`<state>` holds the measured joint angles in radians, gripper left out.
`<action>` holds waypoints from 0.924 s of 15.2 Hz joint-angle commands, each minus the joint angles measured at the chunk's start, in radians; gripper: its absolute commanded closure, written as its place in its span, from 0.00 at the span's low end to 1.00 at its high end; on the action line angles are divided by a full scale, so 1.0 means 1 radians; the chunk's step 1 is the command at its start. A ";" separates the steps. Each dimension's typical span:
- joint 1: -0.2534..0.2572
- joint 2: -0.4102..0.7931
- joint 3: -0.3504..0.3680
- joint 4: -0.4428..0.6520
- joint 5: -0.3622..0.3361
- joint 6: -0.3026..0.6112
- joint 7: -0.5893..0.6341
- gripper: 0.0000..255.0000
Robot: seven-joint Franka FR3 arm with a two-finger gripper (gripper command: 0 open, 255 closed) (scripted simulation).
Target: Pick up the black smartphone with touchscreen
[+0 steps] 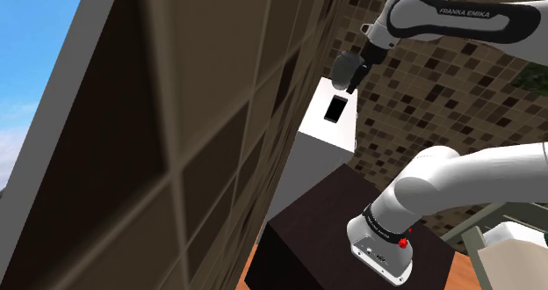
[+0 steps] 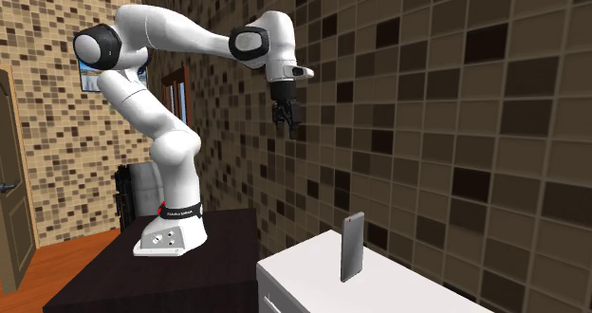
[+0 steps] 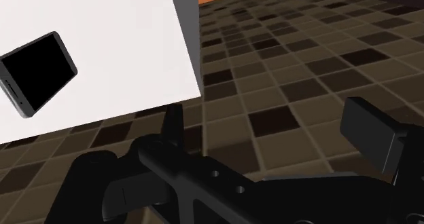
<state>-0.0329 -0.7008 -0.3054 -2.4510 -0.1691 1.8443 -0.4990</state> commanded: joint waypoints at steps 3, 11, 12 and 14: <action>0.002 0.100 -0.111 0.035 -0.024 0.074 -0.136 0.00; 0.053 0.366 -0.335 0.168 0.037 0.207 -0.428 0.00; 0.063 0.407 -0.363 0.191 0.059 0.220 -0.471 0.00; 0.082 0.496 -0.419 0.242 0.117 0.242 -0.563 0.00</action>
<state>0.0364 -0.2593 -0.6927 -2.2429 -0.0860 2.0744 -1.0083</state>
